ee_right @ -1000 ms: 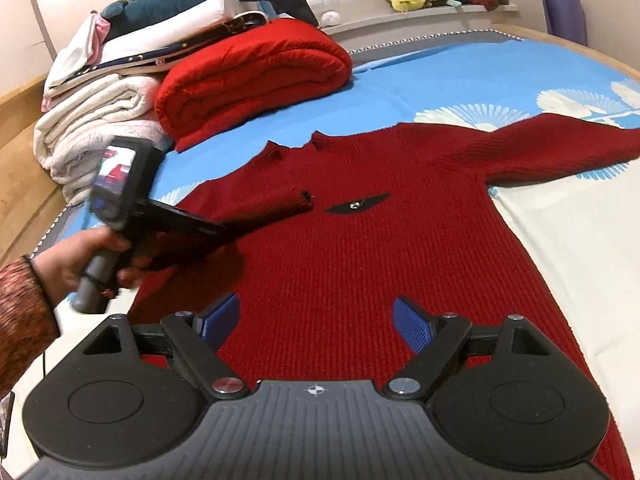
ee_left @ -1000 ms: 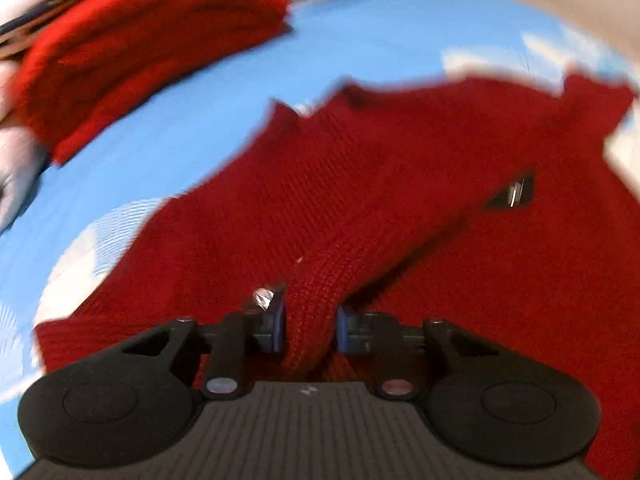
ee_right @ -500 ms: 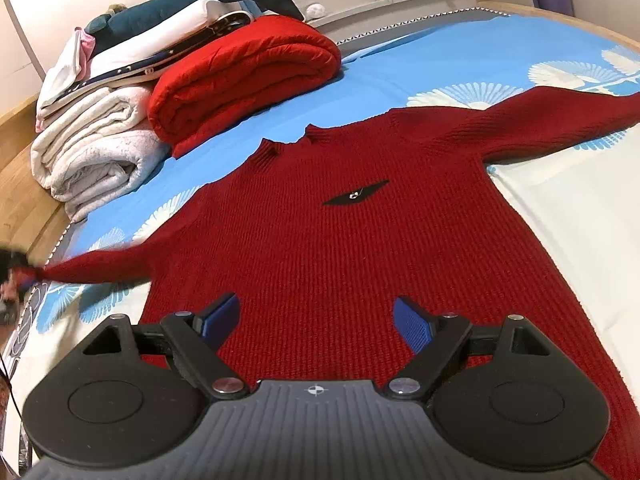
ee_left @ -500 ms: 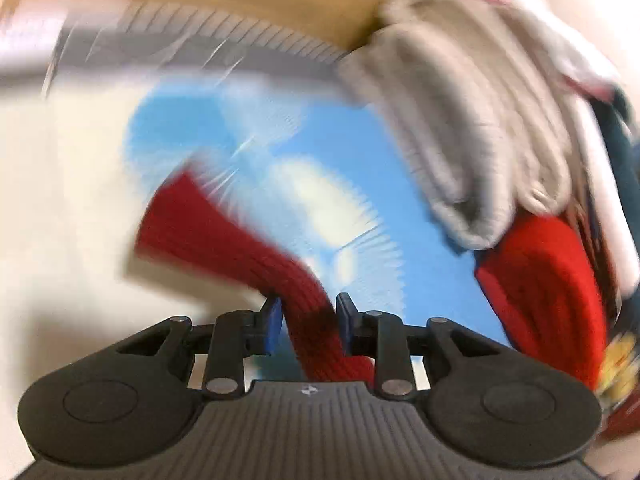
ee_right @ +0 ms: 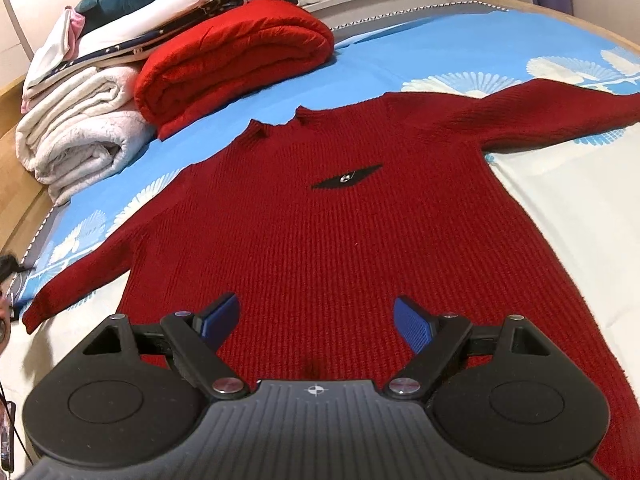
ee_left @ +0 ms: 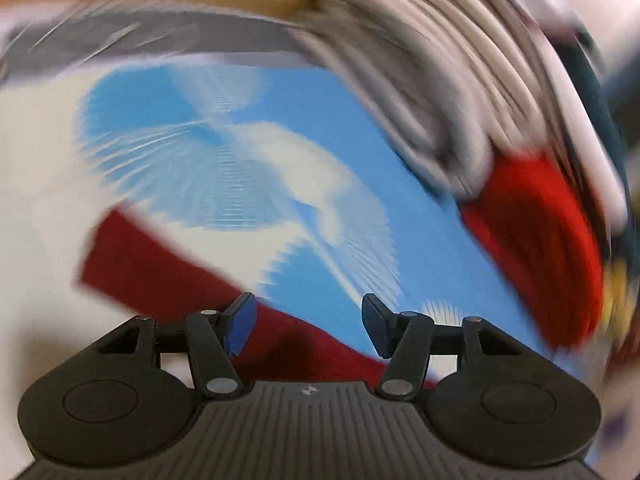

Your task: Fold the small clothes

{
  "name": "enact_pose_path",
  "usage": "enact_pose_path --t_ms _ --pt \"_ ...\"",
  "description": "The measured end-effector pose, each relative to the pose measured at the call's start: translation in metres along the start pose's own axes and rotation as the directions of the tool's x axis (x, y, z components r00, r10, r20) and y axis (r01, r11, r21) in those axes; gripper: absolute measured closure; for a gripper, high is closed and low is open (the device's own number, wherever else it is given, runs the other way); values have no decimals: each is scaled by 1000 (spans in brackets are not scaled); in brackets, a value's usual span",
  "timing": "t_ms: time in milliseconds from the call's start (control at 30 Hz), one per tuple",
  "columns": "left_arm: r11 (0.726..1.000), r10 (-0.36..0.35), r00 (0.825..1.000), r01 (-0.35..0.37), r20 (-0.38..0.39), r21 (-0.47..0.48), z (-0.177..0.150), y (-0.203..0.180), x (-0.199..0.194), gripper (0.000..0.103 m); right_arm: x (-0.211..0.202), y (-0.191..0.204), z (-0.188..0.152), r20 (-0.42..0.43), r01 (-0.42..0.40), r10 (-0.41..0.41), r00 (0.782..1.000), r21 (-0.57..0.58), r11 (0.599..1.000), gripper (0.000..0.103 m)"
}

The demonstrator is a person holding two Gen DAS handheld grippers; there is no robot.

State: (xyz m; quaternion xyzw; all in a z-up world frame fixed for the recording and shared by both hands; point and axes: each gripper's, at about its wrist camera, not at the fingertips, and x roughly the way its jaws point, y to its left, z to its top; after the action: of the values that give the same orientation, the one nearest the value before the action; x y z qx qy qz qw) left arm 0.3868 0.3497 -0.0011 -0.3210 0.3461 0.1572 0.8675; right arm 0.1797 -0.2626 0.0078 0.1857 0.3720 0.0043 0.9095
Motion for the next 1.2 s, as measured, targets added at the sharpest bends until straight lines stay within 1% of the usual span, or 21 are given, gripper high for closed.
enact_pose_path --t_ms 67,100,200,267,300,367,433,533,600,633,700,733,800,833,900,933,1000,1033,1067,1167,1200 --pt "974 -5 993 32 -119 223 -10 -47 16 32 2 2 -1 -10 -7 7 1000 -7 1000 18" --pt "941 32 984 30 -176 338 -22 -72 27 20 1 4 -2 -12 -11 11 1000 -11 1000 18" --pt "792 214 967 -90 -136 604 -64 -130 58 20 1 7 -2 -11 -15 15 1000 -26 1000 17" --pt "722 294 946 -128 -133 680 -85 -149 83 20 0 7 -2 -8 -12 11 1000 -28 1000 17" --pt "682 351 931 -180 -102 708 -94 -154 97 15 -1 7 -2 -8 -10 10 1000 -26 1000 17" --pt "609 377 924 -304 70 733 -105 -168 103 9 -2 5 -2 -13 -11 11 1000 -18 1000 17" --pt "563 389 907 -373 162 738 -110 -177 112 9 -4 2 -2 -16 -17 17 1000 -13 1000 17" --pt "561 392 883 -451 257 694 -106 -178 127 10 -5 -2 -2 -22 -23 23 999 -4 1000 17" --pt "539 431 839 -534 332 651 -102 -174 141 10 -5 -5 -1 -31 -24 24 999 5 1000 17" --pt "552 424 835 -546 351 631 -100 -174 142 10 -4 -7 0 -37 -25 26 999 15 1000 17" --pt "604 412 850 -524 328 600 -94 -168 138 11 -4 -10 0 -49 -38 39 998 35 999 17" --pt "645 390 879 -473 274 601 -88 -166 133 11 -4 -10 0 -52 -44 46 998 41 998 17" --pt "732 296 949 -296 106 614 -75 -159 119 11 -6 -11 0 -52 -53 55 997 43 998 17" --pt "756 239 971 -188 3 627 -68 -155 111 11 -8 -12 0 -48 -55 57 997 44 998 17" --pt "751 188 976 -71 -109 657 -63 -152 98 11 -10 -13 0 -46 -62 64 997 50 997 17" --pt "730 177 971 -21 -159 683 -62 -152 94 10 -11 -13 0 -45 -66 69 997 55 996 17" --pt "682 221 952 4 -211 731 -66 -151 95 10 -11 -12 -1 -47 -71 74 996 62 996 17" --pt "653 272 941 -28 -200 757 -69 -150 101 10 -10 -11 -1 -50 -70 73 996 63 996 17" --pt "650 283 941 -44 -187 759 -71 -147 105 8 -9 -11 -1 -53 -68 72 996 61 996 17" --pt "705 257 950 -59 -176 707 -72 -145 108 8 -7 -6 -3 -61 -65 68 996 49 997 17" --pt "712 249 954 -64 -167 699 -74 -146 109 10 -6 -5 -3 -62 -64 67 996 45 997 17"
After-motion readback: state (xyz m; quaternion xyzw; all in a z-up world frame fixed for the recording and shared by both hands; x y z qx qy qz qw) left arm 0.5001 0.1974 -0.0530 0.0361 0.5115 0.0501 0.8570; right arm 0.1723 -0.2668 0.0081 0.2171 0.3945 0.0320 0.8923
